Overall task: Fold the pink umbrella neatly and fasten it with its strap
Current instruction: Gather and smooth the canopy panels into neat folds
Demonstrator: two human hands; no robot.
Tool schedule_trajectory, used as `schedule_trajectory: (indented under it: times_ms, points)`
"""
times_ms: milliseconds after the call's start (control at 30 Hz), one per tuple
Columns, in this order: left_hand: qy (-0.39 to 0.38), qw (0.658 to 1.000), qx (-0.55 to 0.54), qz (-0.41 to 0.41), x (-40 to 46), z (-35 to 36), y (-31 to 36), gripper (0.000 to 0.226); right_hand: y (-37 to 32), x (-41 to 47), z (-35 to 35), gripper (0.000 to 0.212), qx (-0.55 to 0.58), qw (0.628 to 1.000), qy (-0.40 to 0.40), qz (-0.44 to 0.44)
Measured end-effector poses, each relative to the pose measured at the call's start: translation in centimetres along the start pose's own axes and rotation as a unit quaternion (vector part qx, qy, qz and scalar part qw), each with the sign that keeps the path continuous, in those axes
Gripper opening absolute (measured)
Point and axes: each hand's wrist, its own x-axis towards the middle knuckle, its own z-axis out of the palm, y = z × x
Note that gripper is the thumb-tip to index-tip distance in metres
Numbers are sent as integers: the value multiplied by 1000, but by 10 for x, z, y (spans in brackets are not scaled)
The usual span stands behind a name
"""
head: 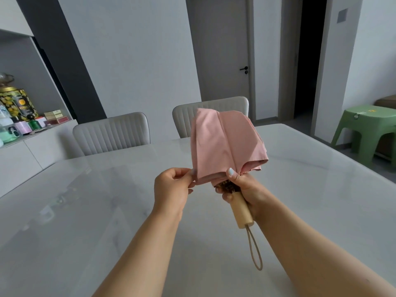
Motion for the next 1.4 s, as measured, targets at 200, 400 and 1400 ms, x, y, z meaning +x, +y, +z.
schedule_trajectory:
  times_ms: [200,400,1400]
  points:
    - [25,997,-73,-5,-2,4,11,23,-9,-3,-3,49,-3,1000,27,-6]
    - [12,991,77,112,-9,11,26,46,-6,-3,0,67,-41,999,15,0]
    - [-62,989,49,124,97,17,92,13,-6,-6,5,47,-45,999,5,-9]
